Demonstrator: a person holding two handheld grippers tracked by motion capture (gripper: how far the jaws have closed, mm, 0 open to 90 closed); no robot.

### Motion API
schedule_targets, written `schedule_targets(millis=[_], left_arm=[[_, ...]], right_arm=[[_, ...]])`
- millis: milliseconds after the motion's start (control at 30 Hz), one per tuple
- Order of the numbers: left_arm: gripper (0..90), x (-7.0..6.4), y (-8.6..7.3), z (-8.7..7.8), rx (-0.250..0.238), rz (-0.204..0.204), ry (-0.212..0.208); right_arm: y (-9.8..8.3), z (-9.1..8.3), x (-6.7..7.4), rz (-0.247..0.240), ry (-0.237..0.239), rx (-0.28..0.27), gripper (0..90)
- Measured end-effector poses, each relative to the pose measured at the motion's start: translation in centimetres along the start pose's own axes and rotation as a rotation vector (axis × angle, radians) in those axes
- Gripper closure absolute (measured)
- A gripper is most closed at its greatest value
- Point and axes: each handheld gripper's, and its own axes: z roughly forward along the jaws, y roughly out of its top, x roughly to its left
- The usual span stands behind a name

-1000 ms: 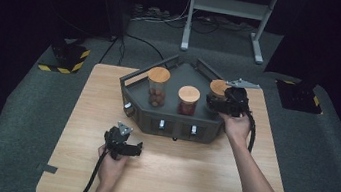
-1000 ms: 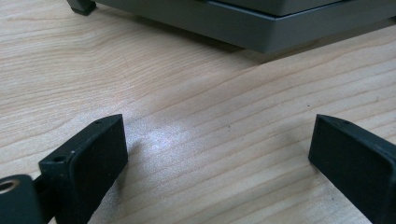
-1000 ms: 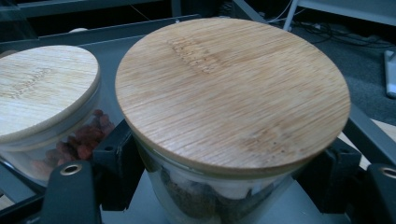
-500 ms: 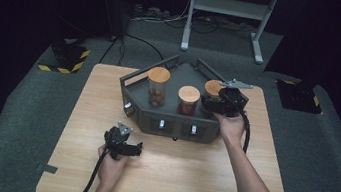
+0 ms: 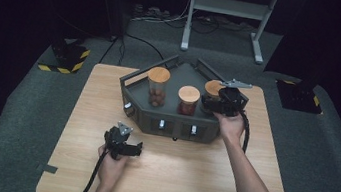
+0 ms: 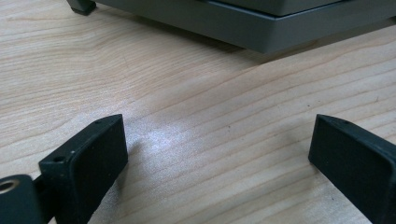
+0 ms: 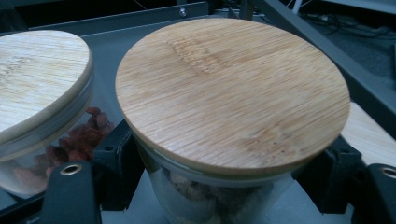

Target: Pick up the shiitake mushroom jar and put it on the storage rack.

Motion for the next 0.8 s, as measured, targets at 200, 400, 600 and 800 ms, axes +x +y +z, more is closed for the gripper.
schedule_targets(millis=[200, 400, 600, 800], left_arm=[[4.2, 0.0, 0.0, 0.0, 0.0, 0.0, 0.0], [4.2, 0.0, 0.0, 0.0, 0.0, -0.001, 0.0], [4.3, 0.0, 0.0, 0.0, 0.0, -0.001, 0.0], [4.3, 0.0, 0.0, 0.0, 0.0, -0.001, 0.001]], right_arm=[[-0.2, 0.1, -0.1, 0.004, -0.011, -0.003, 25.1], [-0.6, 0.3, -0.5, 0.018, -0.006, -0.015, 25.1], [-0.8, 0.4, -0.2, -0.007, -0.016, -0.018, 25.0], [-1.1, 0.6, -0.2, -0.011, -0.019, -0.042, 25.2]])
